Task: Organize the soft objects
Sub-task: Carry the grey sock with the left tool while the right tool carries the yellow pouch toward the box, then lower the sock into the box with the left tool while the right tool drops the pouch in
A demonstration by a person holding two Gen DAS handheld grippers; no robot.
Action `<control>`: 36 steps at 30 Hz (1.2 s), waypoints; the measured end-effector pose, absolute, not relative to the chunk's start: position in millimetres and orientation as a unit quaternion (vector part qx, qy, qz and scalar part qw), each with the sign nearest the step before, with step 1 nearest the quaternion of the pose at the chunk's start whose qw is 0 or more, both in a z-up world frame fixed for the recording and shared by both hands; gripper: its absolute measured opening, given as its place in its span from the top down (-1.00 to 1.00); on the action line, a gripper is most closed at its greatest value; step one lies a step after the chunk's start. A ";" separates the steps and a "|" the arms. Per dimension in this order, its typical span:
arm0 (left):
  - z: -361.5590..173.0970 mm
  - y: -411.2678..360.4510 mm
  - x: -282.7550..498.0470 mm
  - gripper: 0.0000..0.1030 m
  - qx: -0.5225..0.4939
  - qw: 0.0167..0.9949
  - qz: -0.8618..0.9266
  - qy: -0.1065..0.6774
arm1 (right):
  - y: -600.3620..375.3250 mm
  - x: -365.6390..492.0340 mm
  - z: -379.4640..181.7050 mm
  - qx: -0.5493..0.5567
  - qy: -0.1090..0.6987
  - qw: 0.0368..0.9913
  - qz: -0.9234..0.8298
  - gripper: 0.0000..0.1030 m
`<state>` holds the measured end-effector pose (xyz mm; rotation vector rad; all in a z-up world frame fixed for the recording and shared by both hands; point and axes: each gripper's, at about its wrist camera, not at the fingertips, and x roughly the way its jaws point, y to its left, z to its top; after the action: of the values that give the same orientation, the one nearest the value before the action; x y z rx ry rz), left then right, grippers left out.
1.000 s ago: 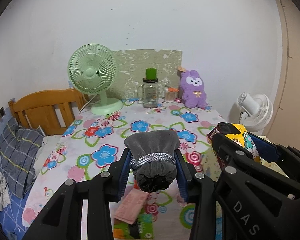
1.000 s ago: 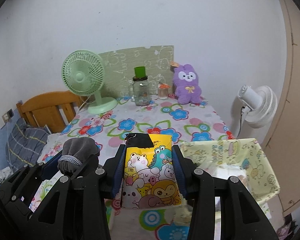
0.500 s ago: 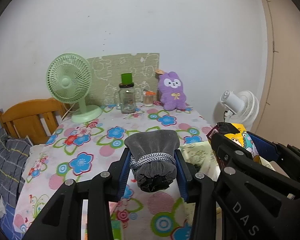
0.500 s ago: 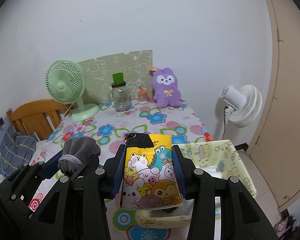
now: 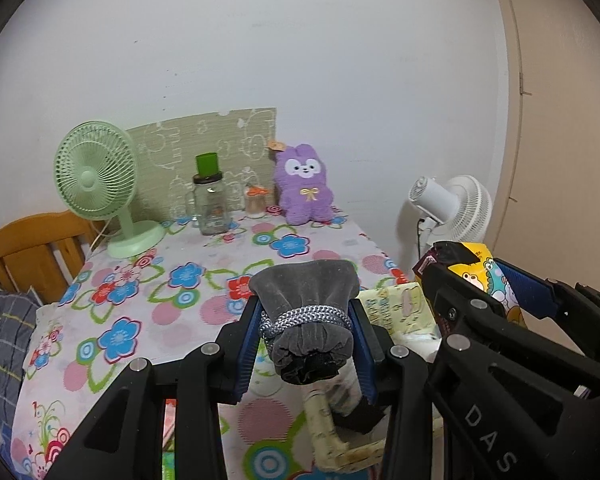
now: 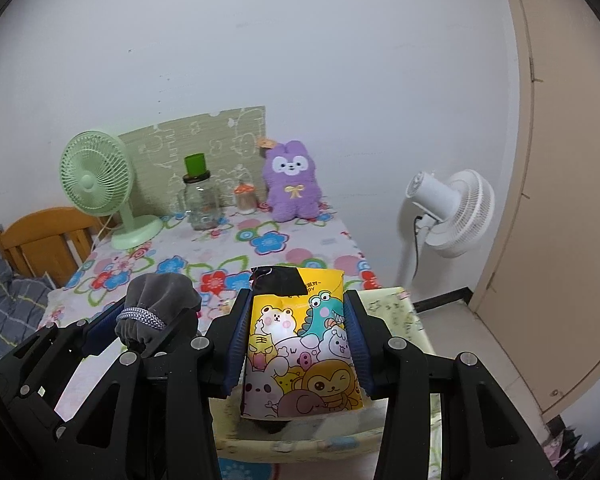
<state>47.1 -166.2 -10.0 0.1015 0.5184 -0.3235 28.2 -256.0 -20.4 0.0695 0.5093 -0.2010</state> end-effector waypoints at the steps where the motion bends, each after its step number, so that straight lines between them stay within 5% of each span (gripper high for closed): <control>1: -9.9 -168.4 46.9 0.17 0.050 0.952 -0.161 0.254 | -258.4 27.2 -20.3 0.034 0.250 0.962 -0.101 0.07; 32: -62.1 -226.3 73.5 0.11 0.084 0.910 -0.208 0.348 | -317.3 45.8 -67.1 0.065 0.296 0.945 -0.127 0.07; 36: -67.8 -227.2 75.1 -0.07 0.094 0.904 -0.207 0.362 | -318.9 52.7 -75.4 0.075 0.308 0.941 -0.117 0.07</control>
<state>75.1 -227.2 -67.8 0.1936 0.7487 -0.4283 52.7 -318.9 -75.4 0.1521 0.6284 -0.2392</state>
